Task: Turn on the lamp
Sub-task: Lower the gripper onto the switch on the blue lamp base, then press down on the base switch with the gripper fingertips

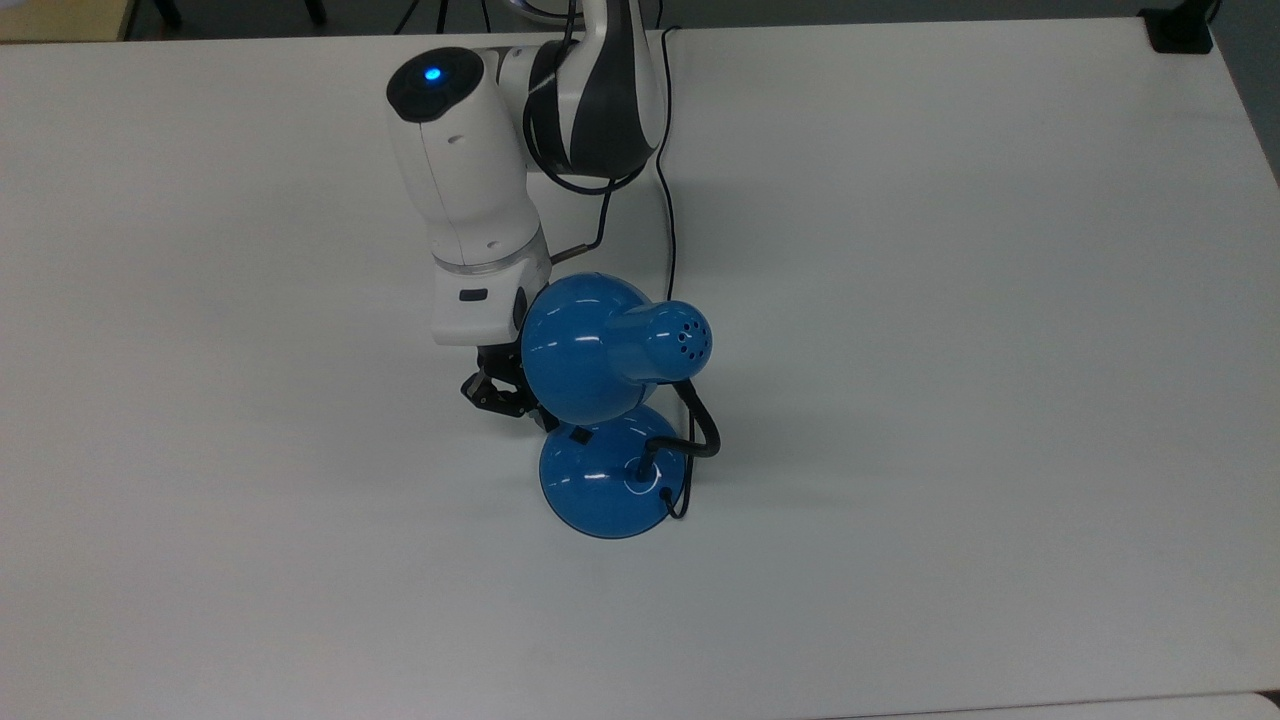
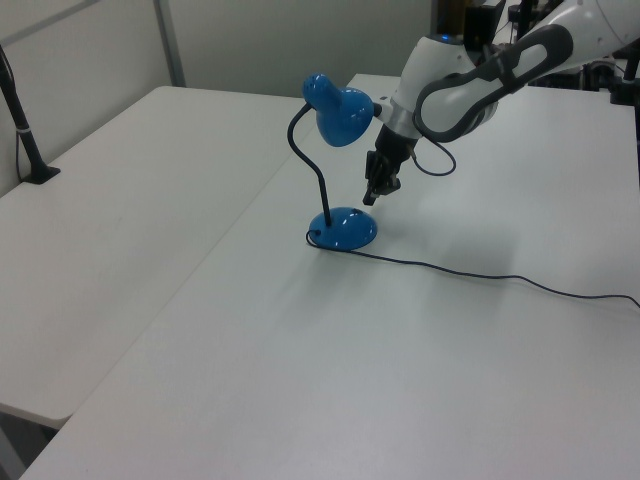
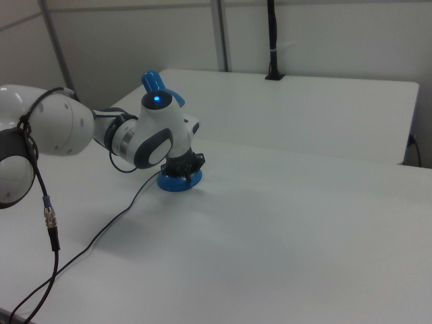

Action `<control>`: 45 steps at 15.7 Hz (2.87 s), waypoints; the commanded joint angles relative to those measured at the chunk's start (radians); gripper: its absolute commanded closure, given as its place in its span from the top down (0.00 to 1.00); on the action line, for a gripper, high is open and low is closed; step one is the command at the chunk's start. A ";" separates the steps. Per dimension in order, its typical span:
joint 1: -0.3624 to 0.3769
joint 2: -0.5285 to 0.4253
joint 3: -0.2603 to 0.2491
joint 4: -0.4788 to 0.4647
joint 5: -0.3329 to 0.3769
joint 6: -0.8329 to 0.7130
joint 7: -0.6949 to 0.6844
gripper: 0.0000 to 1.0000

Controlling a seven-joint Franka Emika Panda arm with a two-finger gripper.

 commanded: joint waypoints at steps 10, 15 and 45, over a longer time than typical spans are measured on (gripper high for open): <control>0.005 -0.009 0.011 -0.007 0.047 0.030 -0.038 0.00; 0.028 -0.005 0.011 0.018 0.084 0.030 -0.027 0.00; 0.050 0.038 0.008 0.030 0.074 0.030 -0.036 0.00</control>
